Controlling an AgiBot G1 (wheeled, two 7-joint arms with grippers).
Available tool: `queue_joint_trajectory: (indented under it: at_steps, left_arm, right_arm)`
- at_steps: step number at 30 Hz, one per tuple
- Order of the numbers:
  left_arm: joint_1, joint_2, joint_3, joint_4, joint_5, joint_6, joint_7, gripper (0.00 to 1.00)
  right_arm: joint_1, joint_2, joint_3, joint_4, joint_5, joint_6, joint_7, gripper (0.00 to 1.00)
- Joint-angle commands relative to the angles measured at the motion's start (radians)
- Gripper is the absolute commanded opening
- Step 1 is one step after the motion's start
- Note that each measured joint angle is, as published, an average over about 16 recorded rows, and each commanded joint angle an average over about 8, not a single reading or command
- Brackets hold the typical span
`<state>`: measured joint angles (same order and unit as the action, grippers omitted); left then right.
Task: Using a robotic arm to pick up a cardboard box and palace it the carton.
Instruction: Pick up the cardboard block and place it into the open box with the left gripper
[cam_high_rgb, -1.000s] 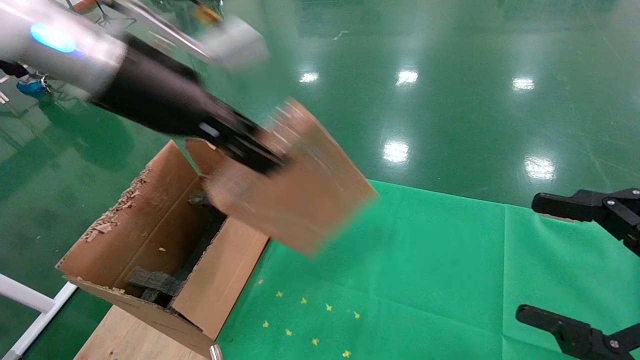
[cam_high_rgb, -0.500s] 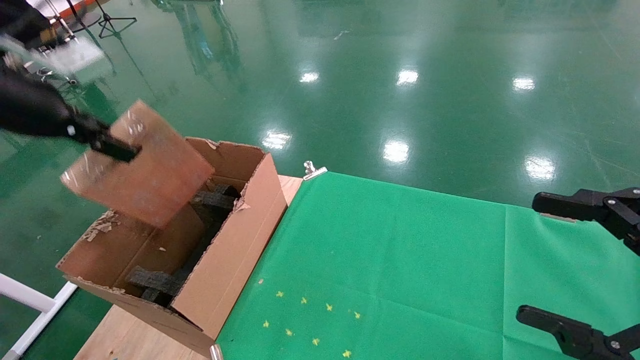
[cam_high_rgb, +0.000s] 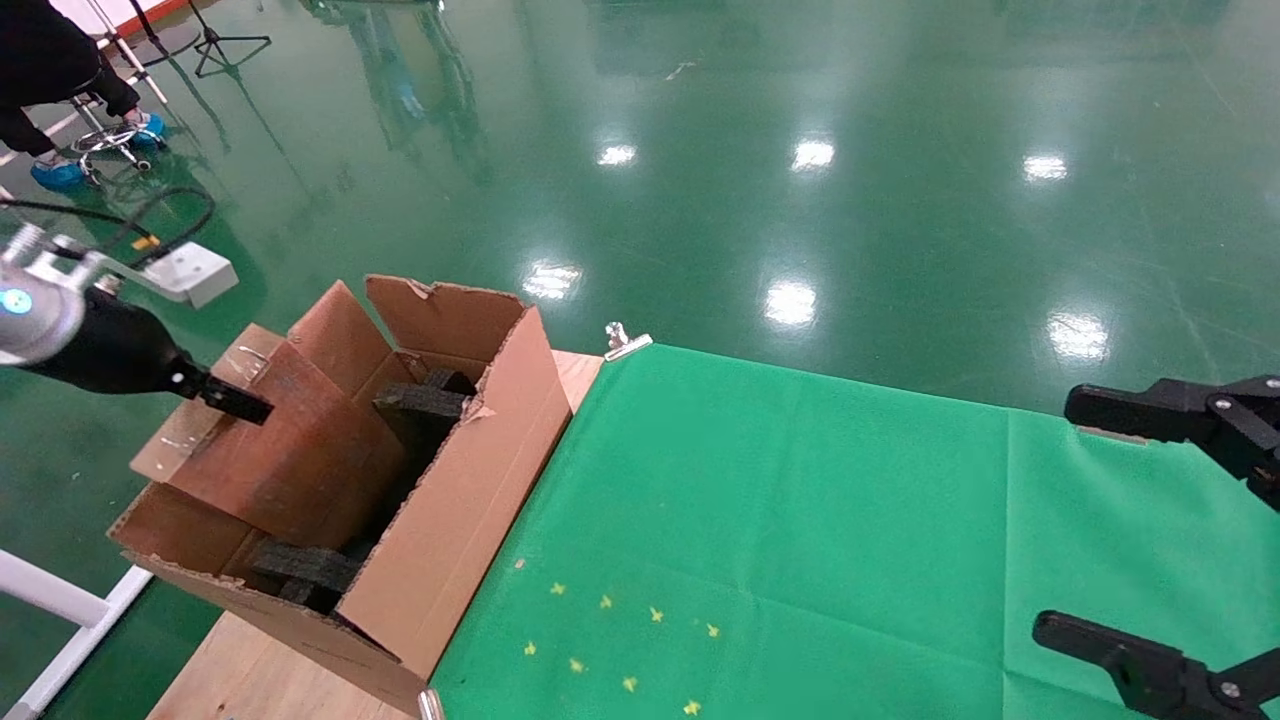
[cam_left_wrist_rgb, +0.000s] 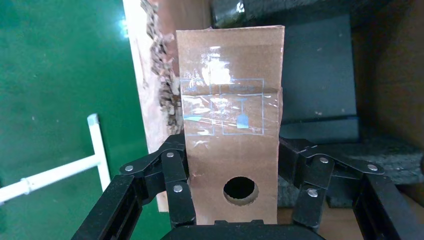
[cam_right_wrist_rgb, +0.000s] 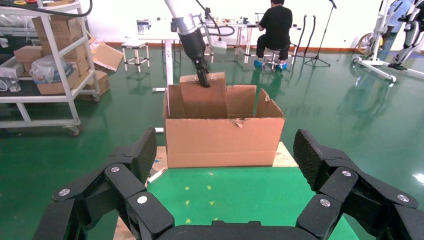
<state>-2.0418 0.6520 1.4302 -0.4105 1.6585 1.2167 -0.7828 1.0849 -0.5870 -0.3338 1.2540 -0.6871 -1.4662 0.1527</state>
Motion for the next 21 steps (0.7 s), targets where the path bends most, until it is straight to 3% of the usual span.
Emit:
queue_joint_trajectory:
  at_steps: [1,8,15,16,21]
  left_arm:
    - [0.026,0.019,-0.001,0.064,-0.009,-0.025,0.029,0.00]
    - [0.102,0.118,-0.012,0.228,-0.037,-0.090,0.042,0.00]
    - [0.196,0.190,-0.023,0.340,-0.053,-0.246,-0.005,0.00]
    - [0.209,0.196,-0.025,0.349,-0.056,-0.268,-0.009,0.07]
    - [0.256,0.215,-0.034,0.382,-0.067,-0.334,-0.022,0.69]
  right_arm:
    - [0.000,0.000,0.000,0.000,0.000,0.000,0.000,1.00]
    - [0.000,0.000,0.000,0.000,0.000,0.000,0.000,1.00]
    - [0.000,0.000,0.000,0.000,0.000,0.000,0.000,1.00]
    - [0.000,0.000,0.000,0.000,0.000,0.000,0.000,1.00]
    - [0.000,0.000,0.000,0.000,0.000,0.000,0.000,1.00]
